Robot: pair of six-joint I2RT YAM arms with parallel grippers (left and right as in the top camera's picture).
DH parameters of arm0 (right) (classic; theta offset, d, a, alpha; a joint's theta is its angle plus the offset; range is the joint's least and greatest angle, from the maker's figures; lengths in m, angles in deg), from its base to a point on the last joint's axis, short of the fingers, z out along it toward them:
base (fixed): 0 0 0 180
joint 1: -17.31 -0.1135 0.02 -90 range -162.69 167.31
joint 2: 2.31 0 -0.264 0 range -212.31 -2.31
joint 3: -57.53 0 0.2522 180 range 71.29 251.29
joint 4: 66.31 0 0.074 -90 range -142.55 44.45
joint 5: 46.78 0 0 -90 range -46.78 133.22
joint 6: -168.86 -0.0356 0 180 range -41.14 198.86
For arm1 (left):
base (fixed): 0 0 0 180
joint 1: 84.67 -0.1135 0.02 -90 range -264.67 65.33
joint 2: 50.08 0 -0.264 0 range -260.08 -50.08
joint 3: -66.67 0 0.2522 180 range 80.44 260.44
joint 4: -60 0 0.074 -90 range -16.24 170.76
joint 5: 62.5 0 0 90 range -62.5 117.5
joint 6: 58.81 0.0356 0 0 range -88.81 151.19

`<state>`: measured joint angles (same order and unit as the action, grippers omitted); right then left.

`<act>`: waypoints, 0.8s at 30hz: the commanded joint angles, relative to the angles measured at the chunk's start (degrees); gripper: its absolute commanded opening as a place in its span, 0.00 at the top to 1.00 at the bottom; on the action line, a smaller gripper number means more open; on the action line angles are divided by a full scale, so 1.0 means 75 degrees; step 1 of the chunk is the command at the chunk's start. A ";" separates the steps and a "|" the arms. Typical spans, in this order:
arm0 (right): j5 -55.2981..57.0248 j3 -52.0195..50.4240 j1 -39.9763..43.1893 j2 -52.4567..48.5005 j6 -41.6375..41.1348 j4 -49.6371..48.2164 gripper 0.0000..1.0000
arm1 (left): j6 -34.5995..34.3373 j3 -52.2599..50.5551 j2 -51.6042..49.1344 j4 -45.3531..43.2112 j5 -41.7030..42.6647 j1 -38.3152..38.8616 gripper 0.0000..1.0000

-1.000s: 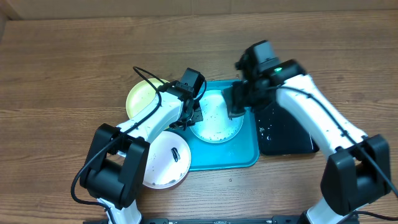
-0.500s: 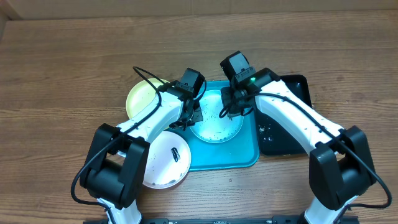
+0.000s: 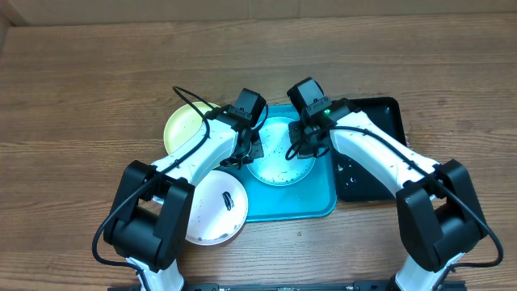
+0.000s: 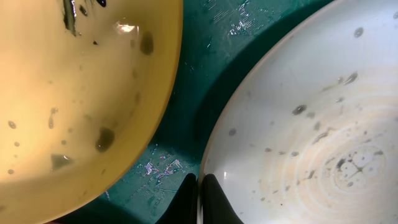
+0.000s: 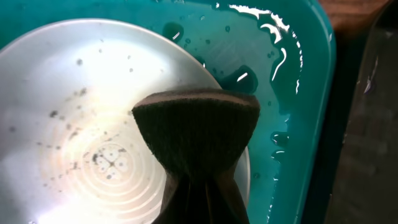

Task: Clean dirty plates on tray and stack at the side
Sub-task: 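Scrub the held plate with the sponge in the right gripper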

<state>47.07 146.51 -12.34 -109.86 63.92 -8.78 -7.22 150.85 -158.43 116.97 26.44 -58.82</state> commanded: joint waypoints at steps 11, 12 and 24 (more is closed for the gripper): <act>0.0038 -0.1376 0.0020 0.0006 -0.0242 -0.1670 0.96 | 0.0181 -0.0125 -0.0154 0.0000 0.0070 0.0015 0.96; -0.0012 -0.1478 0.0020 0.0006 -0.0286 -0.1751 0.96 | 0.0181 -0.0125 -0.0154 0.0000 0.0070 0.0015 0.96; -0.2206 -0.1655 0.0361 0.0006 -0.0315 -0.1737 0.96 | 0.0184 -0.0125 -0.0154 0.0000 0.0070 0.0015 0.96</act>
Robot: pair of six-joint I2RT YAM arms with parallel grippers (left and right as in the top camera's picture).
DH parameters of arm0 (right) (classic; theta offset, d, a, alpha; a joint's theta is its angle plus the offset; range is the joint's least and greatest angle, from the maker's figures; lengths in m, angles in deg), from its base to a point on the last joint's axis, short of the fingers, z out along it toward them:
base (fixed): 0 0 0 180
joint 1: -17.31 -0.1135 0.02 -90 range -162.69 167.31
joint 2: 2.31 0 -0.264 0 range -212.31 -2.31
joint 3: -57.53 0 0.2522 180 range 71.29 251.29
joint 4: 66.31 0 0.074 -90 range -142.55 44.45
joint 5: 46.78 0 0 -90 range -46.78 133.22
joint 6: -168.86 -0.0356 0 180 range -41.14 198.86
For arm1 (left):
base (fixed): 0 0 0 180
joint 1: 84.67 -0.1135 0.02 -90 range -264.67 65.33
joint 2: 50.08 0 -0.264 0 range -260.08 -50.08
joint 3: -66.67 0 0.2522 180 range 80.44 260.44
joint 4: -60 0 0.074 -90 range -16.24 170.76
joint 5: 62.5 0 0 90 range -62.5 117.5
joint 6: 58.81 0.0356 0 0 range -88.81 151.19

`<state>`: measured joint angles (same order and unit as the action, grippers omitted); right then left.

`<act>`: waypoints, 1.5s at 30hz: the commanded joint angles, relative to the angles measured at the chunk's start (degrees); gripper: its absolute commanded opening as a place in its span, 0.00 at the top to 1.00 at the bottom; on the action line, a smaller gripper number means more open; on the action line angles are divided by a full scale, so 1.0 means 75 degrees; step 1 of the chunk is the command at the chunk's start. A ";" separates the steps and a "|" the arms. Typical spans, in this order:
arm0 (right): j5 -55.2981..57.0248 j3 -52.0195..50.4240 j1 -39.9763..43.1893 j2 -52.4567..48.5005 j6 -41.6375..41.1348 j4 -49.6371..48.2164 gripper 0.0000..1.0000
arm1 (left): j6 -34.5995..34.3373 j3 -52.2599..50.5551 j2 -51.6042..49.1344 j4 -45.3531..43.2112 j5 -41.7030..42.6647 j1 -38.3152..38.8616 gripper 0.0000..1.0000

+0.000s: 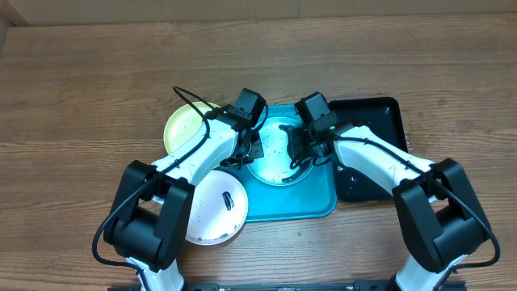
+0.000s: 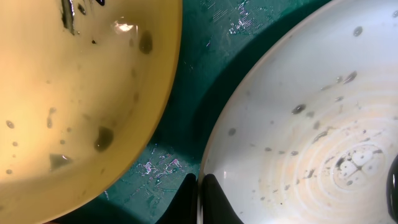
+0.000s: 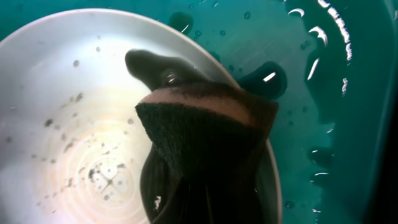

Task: Clean dirty plates on tray and stack at the side
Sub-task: 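Scrub the held plate with the sponge in the right gripper, then return the sponge to the basin and release it with the right gripper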

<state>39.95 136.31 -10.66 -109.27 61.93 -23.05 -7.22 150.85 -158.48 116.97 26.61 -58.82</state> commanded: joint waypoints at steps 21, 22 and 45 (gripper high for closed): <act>-0.4610 0.0694 0.1037 0.0038 0.0090 -0.0085 0.96 | 0.0274 -0.0125 -0.0149 0.0000 0.0041 0.0015 0.96; -0.4607 0.0947 0.1201 0.0085 0.0207 0.0286 0.96 | 0.0274 -0.0125 -0.0149 0.0000 0.0041 0.0015 0.96; 0.0207 0.0667 0.2838 0.0638 0.1239 0.2923 0.96 | 0.0271 -0.0125 -0.0149 -0.0023 0.0052 0.0015 0.96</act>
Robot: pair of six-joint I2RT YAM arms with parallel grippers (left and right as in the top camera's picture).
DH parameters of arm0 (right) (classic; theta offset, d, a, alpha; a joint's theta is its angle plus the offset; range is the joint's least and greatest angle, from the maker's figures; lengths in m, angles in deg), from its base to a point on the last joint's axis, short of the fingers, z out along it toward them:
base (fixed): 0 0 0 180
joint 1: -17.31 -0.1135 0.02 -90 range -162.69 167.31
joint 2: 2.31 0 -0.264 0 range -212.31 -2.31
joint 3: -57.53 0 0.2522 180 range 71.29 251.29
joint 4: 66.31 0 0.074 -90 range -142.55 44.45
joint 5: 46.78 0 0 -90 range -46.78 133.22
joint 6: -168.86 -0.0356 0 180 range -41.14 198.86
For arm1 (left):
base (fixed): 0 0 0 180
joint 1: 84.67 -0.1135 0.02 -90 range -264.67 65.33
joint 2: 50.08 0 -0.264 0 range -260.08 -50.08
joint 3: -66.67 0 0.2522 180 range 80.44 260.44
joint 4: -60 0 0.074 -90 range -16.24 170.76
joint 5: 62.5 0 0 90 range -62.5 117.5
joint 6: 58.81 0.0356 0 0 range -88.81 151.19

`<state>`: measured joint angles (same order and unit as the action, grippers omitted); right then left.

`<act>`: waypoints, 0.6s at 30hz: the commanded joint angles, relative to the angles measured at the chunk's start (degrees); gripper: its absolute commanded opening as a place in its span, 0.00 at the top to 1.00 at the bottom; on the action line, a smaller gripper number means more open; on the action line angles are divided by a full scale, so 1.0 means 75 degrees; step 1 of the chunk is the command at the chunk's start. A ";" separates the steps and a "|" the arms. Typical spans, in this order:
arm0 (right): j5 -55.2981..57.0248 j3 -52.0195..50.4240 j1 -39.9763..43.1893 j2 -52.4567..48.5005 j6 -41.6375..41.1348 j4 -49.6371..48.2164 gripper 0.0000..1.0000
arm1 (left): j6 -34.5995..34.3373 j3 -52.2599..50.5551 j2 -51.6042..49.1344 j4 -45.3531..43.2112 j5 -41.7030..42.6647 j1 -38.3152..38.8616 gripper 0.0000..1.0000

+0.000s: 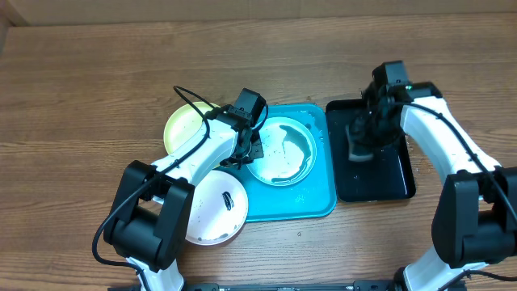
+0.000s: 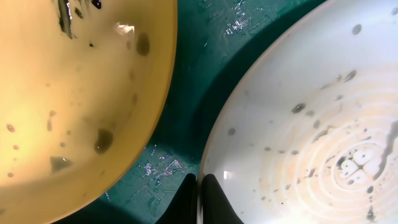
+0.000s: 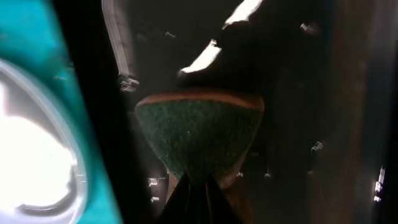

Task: Clean dirty plates on tray and stack at the side
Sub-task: 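Return the sponge to the basin and release it with the right gripper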

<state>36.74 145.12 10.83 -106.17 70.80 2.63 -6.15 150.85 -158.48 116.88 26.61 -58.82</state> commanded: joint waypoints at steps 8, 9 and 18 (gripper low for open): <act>0.0629 -0.0927 -0.0015 0.0219 0.0052 -0.1236 0.26 | 0.0134 -0.0125 -0.0149 -0.0012 0.0064 0.0015 0.96; 0.0627 -0.0615 -0.0012 0.0219 0.0050 -0.1055 0.25 | 0.0160 -0.0125 -0.0149 -0.0015 0.0064 0.0015 0.96; 0.0262 -0.0070 -0.0029 0.0219 0.0047 -0.0895 0.96 | 0.0154 -0.0125 -0.0149 -0.0015 0.0070 0.0015 0.96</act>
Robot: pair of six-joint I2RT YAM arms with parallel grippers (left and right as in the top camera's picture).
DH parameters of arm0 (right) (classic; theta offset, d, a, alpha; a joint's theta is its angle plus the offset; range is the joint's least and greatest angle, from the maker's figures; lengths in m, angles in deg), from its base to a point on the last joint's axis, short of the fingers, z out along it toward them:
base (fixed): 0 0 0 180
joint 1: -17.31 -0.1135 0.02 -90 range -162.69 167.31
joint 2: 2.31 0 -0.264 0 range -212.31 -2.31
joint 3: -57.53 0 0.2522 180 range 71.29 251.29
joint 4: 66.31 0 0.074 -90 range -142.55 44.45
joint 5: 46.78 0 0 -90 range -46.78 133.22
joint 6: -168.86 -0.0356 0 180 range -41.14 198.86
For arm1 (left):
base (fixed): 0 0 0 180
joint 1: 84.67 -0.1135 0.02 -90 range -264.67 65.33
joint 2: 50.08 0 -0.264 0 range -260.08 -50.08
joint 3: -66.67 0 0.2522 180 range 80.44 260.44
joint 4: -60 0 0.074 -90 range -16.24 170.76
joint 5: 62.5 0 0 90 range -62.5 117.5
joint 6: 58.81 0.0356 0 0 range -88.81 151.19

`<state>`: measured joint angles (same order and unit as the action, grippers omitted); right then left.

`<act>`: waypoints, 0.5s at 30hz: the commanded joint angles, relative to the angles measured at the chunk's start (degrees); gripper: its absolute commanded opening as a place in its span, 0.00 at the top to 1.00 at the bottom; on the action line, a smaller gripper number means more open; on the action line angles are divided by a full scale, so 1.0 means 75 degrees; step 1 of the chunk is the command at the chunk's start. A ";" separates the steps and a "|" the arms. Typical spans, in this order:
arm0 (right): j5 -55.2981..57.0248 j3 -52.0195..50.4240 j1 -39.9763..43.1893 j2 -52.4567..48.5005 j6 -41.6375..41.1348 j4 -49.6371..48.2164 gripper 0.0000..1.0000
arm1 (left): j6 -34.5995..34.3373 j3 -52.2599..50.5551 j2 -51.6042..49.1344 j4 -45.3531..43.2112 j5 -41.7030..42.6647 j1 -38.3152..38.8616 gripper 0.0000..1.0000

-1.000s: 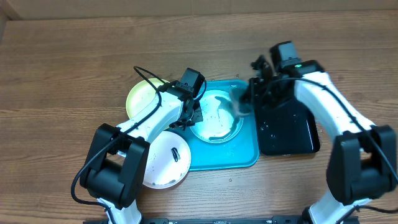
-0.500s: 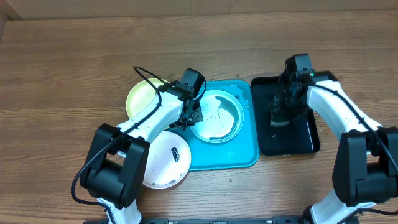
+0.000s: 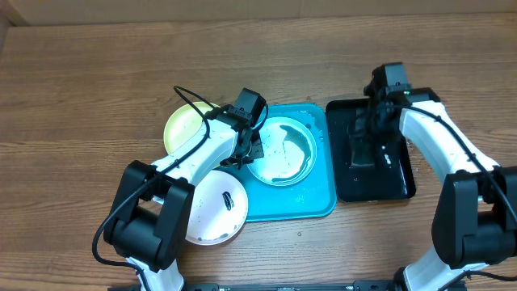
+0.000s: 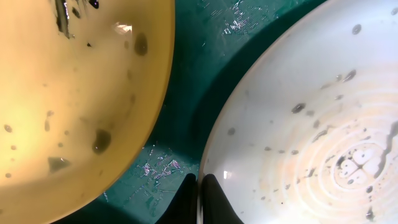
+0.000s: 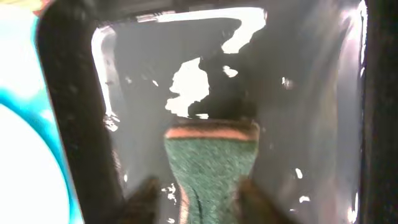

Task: Clean dirty plates on tray and stack at the side
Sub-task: 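Return the sponge to the basin and release it with the right gripper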

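Note:
A white plate flecked with dark specks lies on the teal tray. My left gripper is shut on its left rim; in the left wrist view the gripper pinches the plate at its edge. A dirty yellow plate lies to the left, partly over the tray's edge. My right gripper is open over the black tray, its blurred fingers standing either side of the green sponge lying there. Overhead, the sponge is at the tray's left half.
A white plate with a dark mark sits on the wooden table at the front left, beside the teal tray. The black tray holds water and stands right against the teal tray. A black cable loops over the yellow plate.
My right gripper's fingers have parted and no longer pinch the sponge, which now lies in the black tray. The left gripper still holds the white plate's rim.
My right gripper held the sponge over the white plate's right side, then pressed it on the plate. Later it held the sponge over the black tray, and a wiped streak showed on the plate. Now the sponge is released there. The left gripper held the rim throughout.

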<state>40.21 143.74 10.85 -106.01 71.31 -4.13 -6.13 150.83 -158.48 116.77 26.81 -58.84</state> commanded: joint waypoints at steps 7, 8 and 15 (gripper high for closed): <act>-0.0519 -0.0350 -0.0047 0.0195 -0.0414 -0.0169 0.96 | 0.0149 -0.0122 -0.0149 -0.0047 0.0041 0.0017 0.96; -0.0799 -0.0498 -0.0047 0.0195 -0.0411 -0.0344 0.96 | 0.0149 -0.0122 -0.0149 -0.0058 0.0041 0.0017 0.96; -0.1996 -0.1096 -0.0047 0.0195 -0.0408 -0.1055 0.96 | 0.0149 -0.0122 -0.0149 -0.0178 0.0047 0.0017 0.96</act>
<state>30.66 137.16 10.83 -105.90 68.57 -10.90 -6.11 150.83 -158.48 115.81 26.83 -58.82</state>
